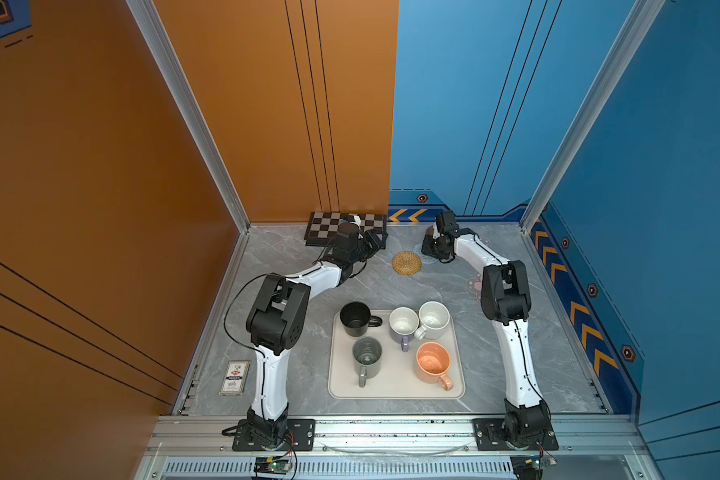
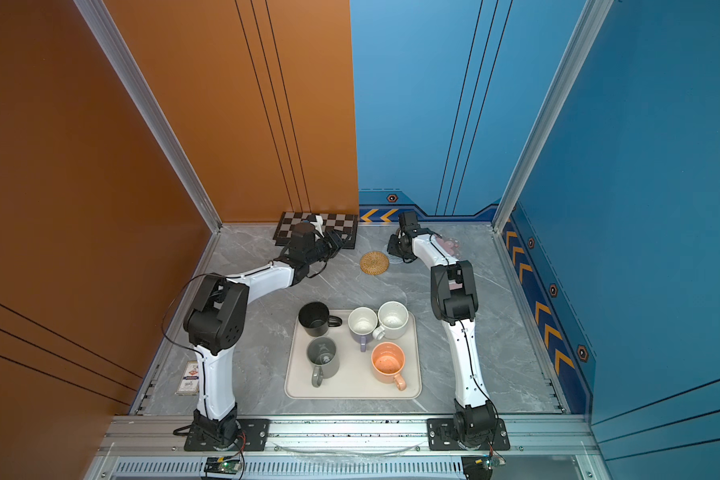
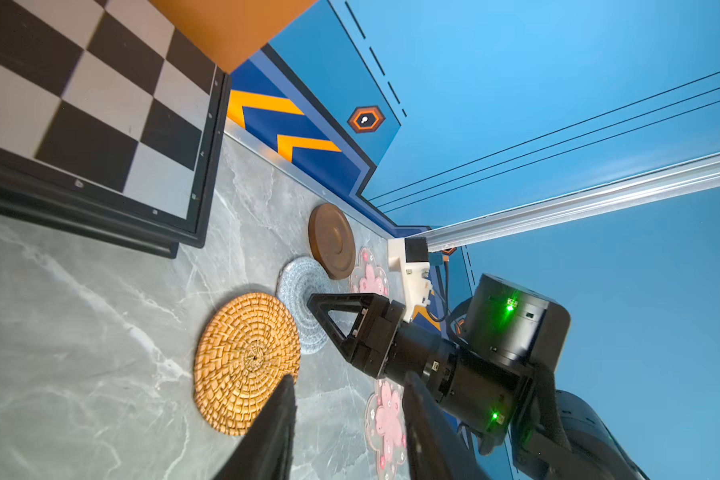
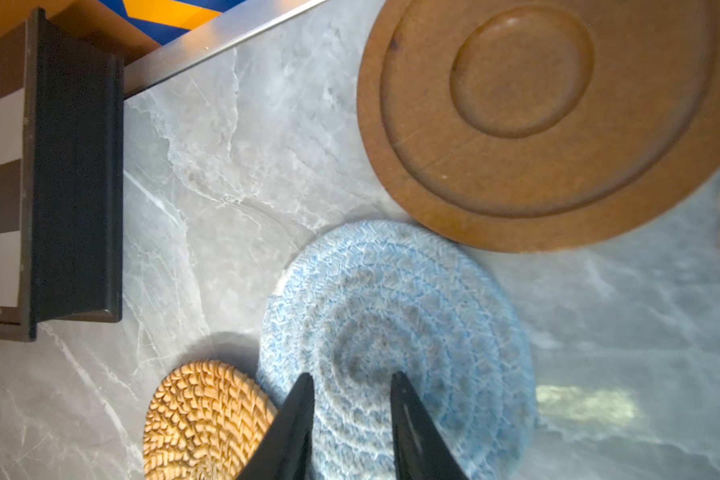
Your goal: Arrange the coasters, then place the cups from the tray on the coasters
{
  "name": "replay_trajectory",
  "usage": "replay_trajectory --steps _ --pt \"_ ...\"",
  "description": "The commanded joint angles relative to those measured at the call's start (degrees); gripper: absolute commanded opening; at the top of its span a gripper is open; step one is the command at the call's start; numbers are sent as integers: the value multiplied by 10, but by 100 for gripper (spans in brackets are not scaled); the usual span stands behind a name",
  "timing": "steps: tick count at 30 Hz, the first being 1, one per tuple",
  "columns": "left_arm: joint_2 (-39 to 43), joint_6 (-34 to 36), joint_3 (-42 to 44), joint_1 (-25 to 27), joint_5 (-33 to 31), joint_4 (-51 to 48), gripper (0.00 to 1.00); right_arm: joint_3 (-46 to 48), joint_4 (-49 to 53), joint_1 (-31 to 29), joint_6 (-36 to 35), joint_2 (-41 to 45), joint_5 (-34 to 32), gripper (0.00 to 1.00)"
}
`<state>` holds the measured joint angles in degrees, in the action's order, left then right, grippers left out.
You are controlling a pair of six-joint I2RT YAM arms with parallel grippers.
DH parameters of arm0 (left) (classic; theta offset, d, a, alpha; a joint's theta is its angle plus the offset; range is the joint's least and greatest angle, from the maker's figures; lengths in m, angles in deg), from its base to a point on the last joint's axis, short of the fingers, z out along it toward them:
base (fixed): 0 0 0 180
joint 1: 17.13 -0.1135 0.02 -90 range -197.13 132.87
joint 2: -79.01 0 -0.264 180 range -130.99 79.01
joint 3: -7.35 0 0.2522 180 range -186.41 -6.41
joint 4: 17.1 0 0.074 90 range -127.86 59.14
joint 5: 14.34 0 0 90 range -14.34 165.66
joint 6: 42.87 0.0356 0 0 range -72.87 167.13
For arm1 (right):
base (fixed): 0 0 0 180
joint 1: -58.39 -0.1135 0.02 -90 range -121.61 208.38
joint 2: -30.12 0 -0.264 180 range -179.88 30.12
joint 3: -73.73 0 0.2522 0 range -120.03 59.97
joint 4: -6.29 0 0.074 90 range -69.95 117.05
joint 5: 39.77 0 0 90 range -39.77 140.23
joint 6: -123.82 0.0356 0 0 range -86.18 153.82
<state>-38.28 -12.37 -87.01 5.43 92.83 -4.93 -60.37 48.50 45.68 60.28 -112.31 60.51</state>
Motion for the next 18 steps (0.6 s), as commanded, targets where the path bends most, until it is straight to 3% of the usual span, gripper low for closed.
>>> replay_trajectory --steps 1,9,18 --pt "21 19 22 -6 21 -2 43 -12 47 -19 5 -18 -3 34" --pt "42 16 41 -19 17 -2 44 68 74 -51 -11 29 -24 34" --pt "47 12 48 -24 18 -2 45 136 83 -46 -26 95 -34 34"
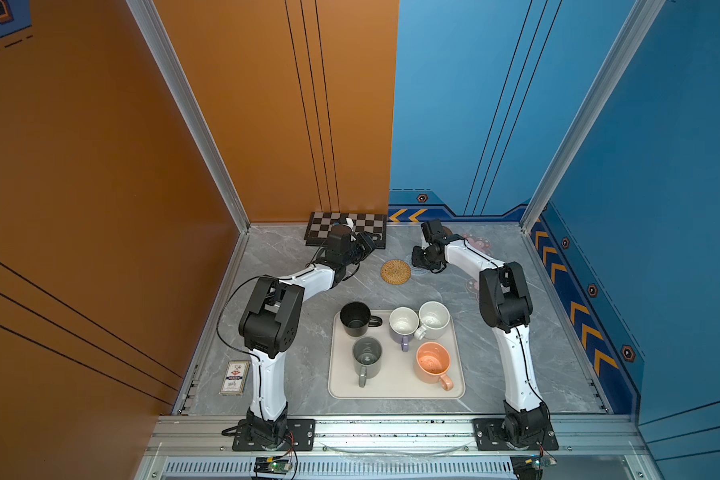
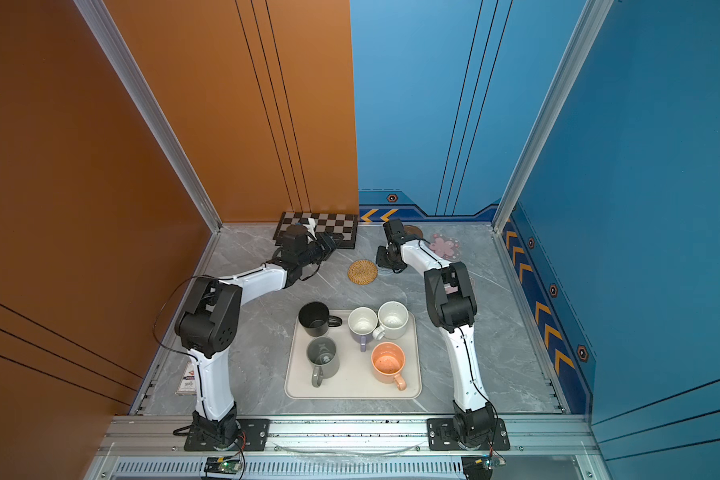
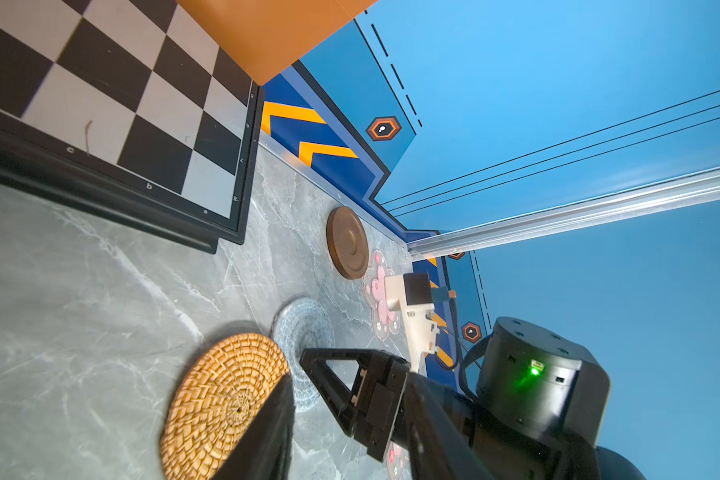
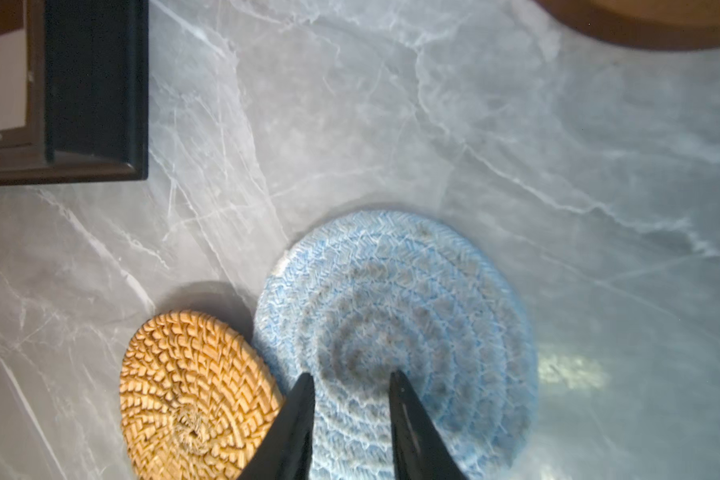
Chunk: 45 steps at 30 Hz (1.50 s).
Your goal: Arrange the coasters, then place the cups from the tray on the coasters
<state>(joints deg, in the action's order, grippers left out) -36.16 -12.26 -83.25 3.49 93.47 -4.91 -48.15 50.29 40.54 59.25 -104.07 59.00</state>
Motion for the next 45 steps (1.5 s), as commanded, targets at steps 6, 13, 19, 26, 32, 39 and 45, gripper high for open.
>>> replay_trajectory --steps 6,13,19,26,32,39,45 --pt "15 11 3 -4 16 -2 45 -71 64 49 -23 -7 -22 44" --pt "-6 16 -7 -3 18 -2 45 -127 9 79 -35 -37 -34 51" --pt "-34 17 -32 -4 26 -2 45 -145 -39 96 -19 -70 -17 49" --pt "-56 30 -56 -9 40 -2 45 -158 -88 95 -29 -91 -4 38" --pt "-74 28 -61 -15 48 -2 45 -158 -117 96 -28 -87 -14 35" --pt "-89 13 -63 -20 54 4 46 -180 -140 102 -7 -121 -20 40" --pt "-85 13 -68 -25 51 15 46 -196 -151 100 9 -149 -20 40"
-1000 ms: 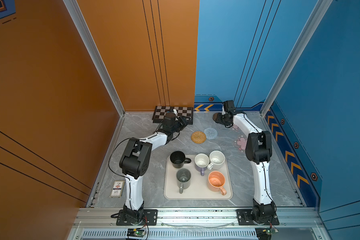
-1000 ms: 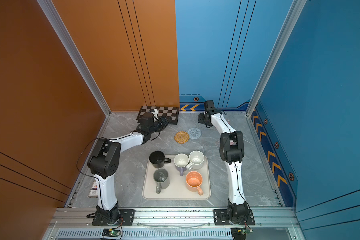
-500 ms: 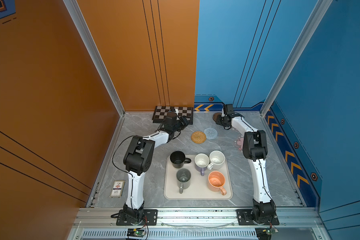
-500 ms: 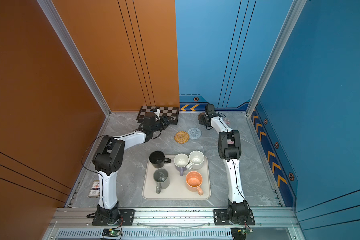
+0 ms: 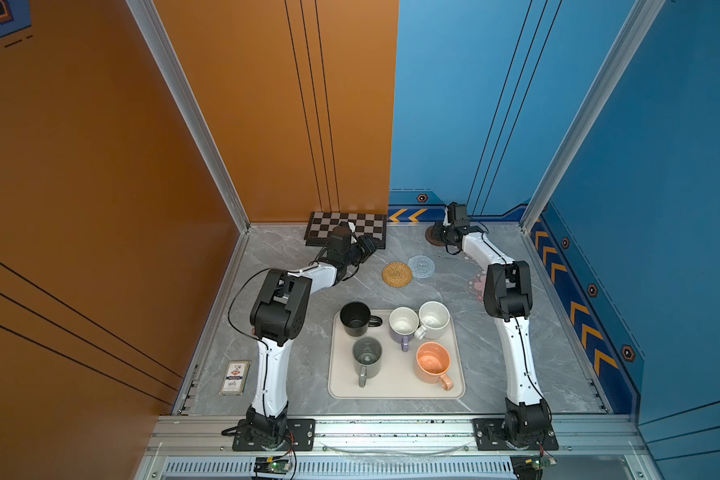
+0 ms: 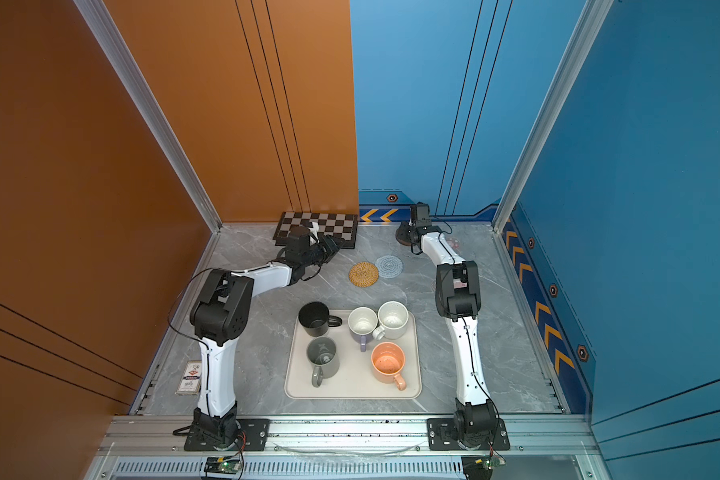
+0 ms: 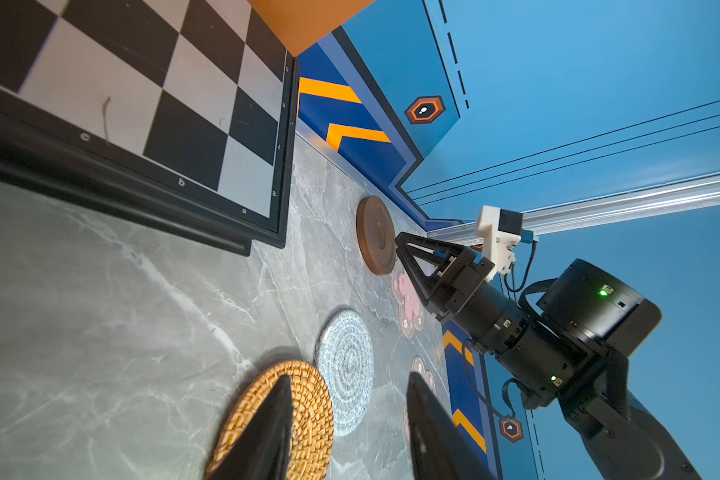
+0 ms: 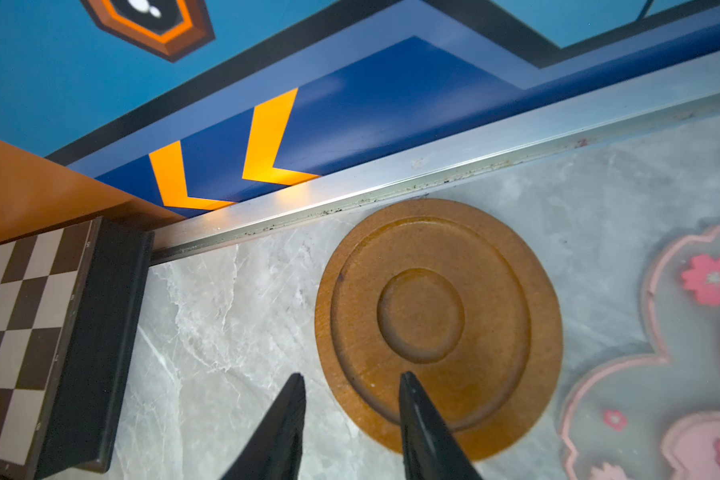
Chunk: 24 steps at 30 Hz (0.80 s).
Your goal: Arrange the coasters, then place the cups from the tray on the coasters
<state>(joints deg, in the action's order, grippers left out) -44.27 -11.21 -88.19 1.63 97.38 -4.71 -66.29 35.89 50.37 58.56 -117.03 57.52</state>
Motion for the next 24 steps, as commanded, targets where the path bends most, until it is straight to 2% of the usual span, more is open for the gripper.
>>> replay_trajectory --steps 1,15,18,24 --pt "-2 4 -19 -6 12 13 46 -18 -7 1 18 -23 -6 40" --pt "19 6 15 -12 10 13 46 -33 22 -7 46 -55 -3 39" --pt "22 5 19 -13 9 13 46 -61 66 -12 45 -69 -1 37" --pt "38 8 31 -16 9 13 46 -21 94 -23 40 -40 -19 36"
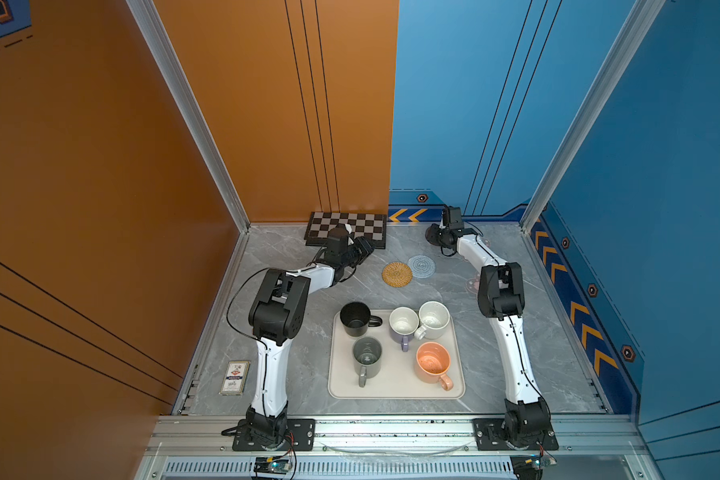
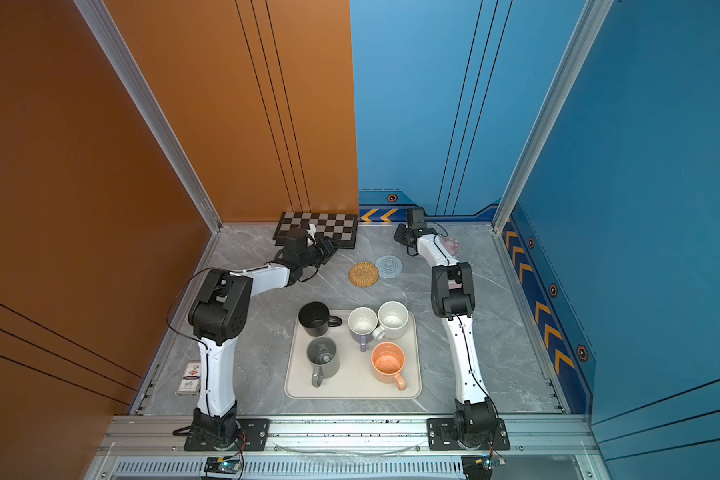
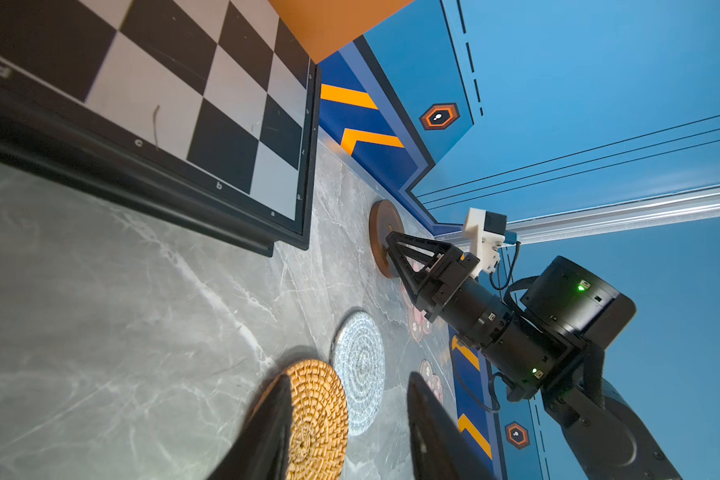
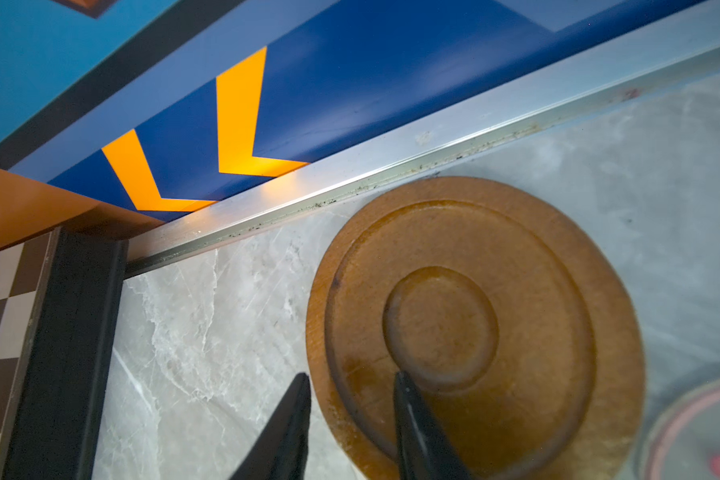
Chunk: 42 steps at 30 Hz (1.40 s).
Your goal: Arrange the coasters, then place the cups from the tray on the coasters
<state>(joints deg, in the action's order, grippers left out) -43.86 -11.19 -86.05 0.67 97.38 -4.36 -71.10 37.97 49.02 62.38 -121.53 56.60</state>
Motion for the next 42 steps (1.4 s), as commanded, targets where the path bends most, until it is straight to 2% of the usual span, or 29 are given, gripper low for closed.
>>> replay_trajectory --steps 1,15,34,40,42 --pt "36 9 13 -6 9 9 46 39 74 -10 1 13 -9 35" --pt "75 14 46 -11 2 9 46 133 89 -19 -10 80 6 33" --pt "102 15 64 -10 3 9 46 140 92 -51 1 75 48 33" --pt "113 19 79 -12 3 9 46 136 92 -49 3 83 39 34" --pt "116 19 83 -13 4 9 46 141 92 -48 1 94 30 37"
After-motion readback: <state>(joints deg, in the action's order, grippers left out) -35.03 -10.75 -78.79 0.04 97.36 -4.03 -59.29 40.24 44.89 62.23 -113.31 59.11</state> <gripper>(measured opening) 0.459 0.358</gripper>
